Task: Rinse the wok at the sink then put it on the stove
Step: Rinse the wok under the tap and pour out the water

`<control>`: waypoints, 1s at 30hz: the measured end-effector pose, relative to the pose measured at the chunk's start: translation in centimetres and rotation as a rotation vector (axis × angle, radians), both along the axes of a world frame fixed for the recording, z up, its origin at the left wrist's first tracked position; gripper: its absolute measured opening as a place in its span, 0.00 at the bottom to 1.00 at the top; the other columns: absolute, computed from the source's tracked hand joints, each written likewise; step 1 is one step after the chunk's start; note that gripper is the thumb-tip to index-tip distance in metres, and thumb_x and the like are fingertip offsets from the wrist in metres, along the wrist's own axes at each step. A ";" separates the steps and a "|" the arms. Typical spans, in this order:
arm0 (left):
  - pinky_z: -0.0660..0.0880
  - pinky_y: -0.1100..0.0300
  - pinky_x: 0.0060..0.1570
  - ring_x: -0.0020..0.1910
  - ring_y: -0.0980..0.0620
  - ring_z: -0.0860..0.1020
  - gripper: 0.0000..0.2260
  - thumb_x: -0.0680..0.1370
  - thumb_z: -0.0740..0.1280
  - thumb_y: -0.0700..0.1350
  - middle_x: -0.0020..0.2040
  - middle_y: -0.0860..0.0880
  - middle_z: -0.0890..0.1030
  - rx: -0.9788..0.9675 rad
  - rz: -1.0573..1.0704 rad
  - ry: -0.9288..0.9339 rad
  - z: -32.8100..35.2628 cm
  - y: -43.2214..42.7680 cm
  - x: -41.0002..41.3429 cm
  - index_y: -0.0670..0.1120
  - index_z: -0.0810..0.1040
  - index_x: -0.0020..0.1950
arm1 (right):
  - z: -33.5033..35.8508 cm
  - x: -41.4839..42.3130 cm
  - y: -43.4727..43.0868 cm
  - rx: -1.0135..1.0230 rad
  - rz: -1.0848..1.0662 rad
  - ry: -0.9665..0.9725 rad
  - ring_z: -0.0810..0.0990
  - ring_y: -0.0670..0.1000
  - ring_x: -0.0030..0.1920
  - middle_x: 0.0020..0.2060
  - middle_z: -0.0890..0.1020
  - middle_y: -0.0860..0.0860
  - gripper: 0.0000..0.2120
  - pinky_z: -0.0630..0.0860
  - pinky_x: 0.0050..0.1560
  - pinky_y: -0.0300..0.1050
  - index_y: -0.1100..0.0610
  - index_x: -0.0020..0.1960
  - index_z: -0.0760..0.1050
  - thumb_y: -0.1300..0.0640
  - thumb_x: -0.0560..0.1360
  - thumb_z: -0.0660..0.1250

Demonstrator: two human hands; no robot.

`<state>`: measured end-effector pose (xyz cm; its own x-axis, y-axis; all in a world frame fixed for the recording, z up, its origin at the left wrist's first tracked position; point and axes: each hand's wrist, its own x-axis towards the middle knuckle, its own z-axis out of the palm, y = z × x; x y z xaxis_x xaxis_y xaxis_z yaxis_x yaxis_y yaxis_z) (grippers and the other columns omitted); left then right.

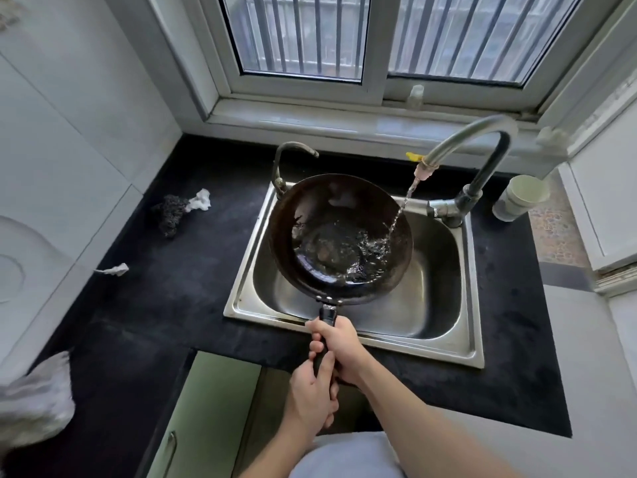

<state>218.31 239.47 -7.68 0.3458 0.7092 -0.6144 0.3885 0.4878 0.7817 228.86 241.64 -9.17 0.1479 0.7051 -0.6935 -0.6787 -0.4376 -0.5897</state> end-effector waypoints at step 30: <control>0.62 0.63 0.19 0.18 0.52 0.65 0.18 0.81 0.60 0.52 0.25 0.47 0.70 0.003 0.043 0.009 -0.2 -0.6 -1.1 0.41 0.70 0.38 | 0.2 -1.3 -0.6 0.005 0.055 -0.030 0.68 0.47 0.24 0.25 0.67 0.51 0.16 0.73 0.28 0.43 0.58 0.33 0.67 0.64 0.79 0.66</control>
<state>217.18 238.84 -7.93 0.3090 0.7252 -0.6153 0.3743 0.5020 0.7797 227.61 241.09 -8.97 0.1296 0.7162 -0.6857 -0.6359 -0.4706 -0.6117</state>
